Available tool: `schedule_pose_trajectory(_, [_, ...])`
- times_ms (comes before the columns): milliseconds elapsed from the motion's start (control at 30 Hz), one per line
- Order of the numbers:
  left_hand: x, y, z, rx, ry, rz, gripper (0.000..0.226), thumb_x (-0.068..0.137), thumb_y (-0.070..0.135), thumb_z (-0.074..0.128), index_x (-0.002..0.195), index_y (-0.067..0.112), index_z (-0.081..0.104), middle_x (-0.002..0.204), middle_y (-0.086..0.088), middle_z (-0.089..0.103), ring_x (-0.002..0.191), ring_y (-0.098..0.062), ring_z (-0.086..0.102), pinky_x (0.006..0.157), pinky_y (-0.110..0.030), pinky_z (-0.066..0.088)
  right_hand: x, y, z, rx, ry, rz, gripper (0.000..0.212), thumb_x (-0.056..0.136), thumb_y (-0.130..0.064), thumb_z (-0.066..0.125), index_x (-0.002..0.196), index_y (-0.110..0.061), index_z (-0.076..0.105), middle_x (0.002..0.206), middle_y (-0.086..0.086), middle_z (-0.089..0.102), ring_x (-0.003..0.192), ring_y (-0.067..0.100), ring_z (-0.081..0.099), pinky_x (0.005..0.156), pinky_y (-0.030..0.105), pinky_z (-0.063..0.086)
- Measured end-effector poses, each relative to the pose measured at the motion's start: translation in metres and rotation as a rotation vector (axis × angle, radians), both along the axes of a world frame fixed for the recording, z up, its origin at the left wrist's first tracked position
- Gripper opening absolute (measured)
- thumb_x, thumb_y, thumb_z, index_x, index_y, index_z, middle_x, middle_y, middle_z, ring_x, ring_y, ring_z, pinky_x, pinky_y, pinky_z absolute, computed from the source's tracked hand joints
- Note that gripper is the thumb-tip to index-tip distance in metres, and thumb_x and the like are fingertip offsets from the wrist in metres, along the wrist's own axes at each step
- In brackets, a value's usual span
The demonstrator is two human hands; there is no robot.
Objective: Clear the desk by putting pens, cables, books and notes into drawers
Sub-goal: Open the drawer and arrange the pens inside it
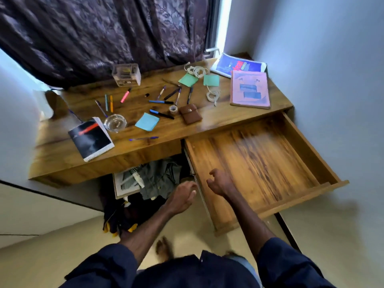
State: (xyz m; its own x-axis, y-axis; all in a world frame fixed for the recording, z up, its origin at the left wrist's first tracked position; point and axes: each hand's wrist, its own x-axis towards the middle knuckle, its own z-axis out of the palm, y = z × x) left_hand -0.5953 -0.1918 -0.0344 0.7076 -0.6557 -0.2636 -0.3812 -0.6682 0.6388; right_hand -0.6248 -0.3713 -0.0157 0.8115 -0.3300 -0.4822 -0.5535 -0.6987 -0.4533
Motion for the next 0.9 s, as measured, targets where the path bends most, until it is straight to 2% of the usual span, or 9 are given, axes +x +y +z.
schedule_pose_trajectory(133, [0.066, 0.069, 0.017, 0.005, -0.050, 0.098, 0.030, 0.098, 0.008, 0.054, 0.126, 0.003, 0.063, 0.128, -0.012, 0.064, 0.122, -0.024, 0.058, 0.106, -0.033, 0.043, 0.052, 0.052, 0.018, 0.016, -0.084, 0.033, 0.037, 0.097, -0.023, 0.059, 0.130, -0.007, 0.056, 0.130, 0.014, 0.063, 0.117, 0.029, 0.060, 0.093, 0.033, 0.048])
schedule_pose_trajectory(267, [0.128, 0.115, 0.037, -0.018, -0.099, 0.211, 0.031, 0.096, 0.007, 0.055, 0.125, 0.006, 0.064, 0.128, -0.009, 0.065, 0.120, -0.023, 0.060, 0.106, -0.033, 0.046, 0.105, 0.090, 0.042, 0.033, -0.129, 0.079, 0.044, 0.098, -0.027, 0.059, 0.138, -0.009, 0.052, 0.138, 0.012, 0.057, 0.128, 0.028, 0.054, 0.105, 0.039, 0.047])
schedule_pose_trajectory(367, [0.163, 0.131, 0.048, -0.035, -0.108, 0.284, 0.030, 0.096, 0.007, 0.056, 0.125, 0.007, 0.065, 0.128, -0.009, 0.066, 0.119, -0.024, 0.060, 0.105, -0.035, 0.047, 0.144, 0.105, 0.055, 0.004, -0.155, 0.152, 0.041, 0.096, -0.030, 0.059, 0.132, -0.010, 0.056, 0.135, 0.013, 0.060, 0.126, 0.032, 0.057, 0.105, 0.041, 0.047])
schedule_pose_trajectory(433, [0.182, 0.138, 0.055, -0.039, -0.115, 0.321, 0.030, 0.095, 0.009, 0.057, 0.124, 0.008, 0.065, 0.127, -0.008, 0.066, 0.119, -0.024, 0.060, 0.103, -0.034, 0.047, 0.167, 0.110, 0.062, -0.005, -0.159, 0.168, 0.041, 0.096, -0.031, 0.059, 0.131, -0.010, 0.055, 0.135, 0.014, 0.060, 0.126, 0.034, 0.057, 0.103, 0.041, 0.048])
schedule_pose_trajectory(600, [0.224, 0.142, 0.056, -0.007, -0.109, 0.331, 0.031, 0.094, 0.013, 0.058, 0.124, 0.012, 0.064, 0.129, -0.005, 0.064, 0.121, -0.023, 0.059, 0.102, -0.036, 0.048, 0.217, 0.113, 0.065, 0.014, -0.219, 0.113, 0.041, 0.094, -0.018, 0.062, 0.133, -0.007, 0.057, 0.136, 0.010, 0.062, 0.126, 0.027, 0.057, 0.100, 0.032, 0.045])
schedule_pose_trajectory(667, [0.242, 0.138, 0.055, 0.010, -0.110, 0.337, 0.032, 0.094, 0.014, 0.057, 0.125, 0.012, 0.063, 0.130, -0.005, 0.063, 0.122, -0.023, 0.058, 0.103, -0.037, 0.048, 0.238, 0.114, 0.064, 0.008, -0.232, 0.111, 0.038, 0.092, -0.016, 0.062, 0.129, -0.006, 0.060, 0.133, 0.011, 0.064, 0.124, 0.027, 0.059, 0.100, 0.034, 0.046])
schedule_pose_trajectory(800, [0.291, 0.126, 0.051, 0.052, -0.103, 0.317, 0.035, 0.094, 0.012, 0.057, 0.129, 0.010, 0.060, 0.133, -0.008, 0.061, 0.127, -0.024, 0.055, 0.106, -0.037, 0.044, 0.289, 0.110, 0.059, -0.003, -0.298, 0.135, 0.031, 0.087, -0.010, 0.063, 0.117, -0.003, 0.068, 0.122, 0.014, 0.070, 0.116, 0.032, 0.064, 0.090, 0.035, 0.049])
schedule_pose_trajectory(900, [0.335, 0.113, 0.051, 0.074, -0.097, 0.330, 0.038, 0.091, 0.006, 0.056, 0.128, 0.006, 0.060, 0.133, -0.011, 0.061, 0.128, -0.026, 0.054, 0.107, -0.035, 0.043, 0.339, 0.103, 0.056, 0.007, -0.355, 0.192, 0.035, 0.087, -0.003, 0.061, 0.122, -0.003, 0.066, 0.122, 0.016, 0.069, 0.114, 0.037, 0.064, 0.086, 0.039, 0.050])
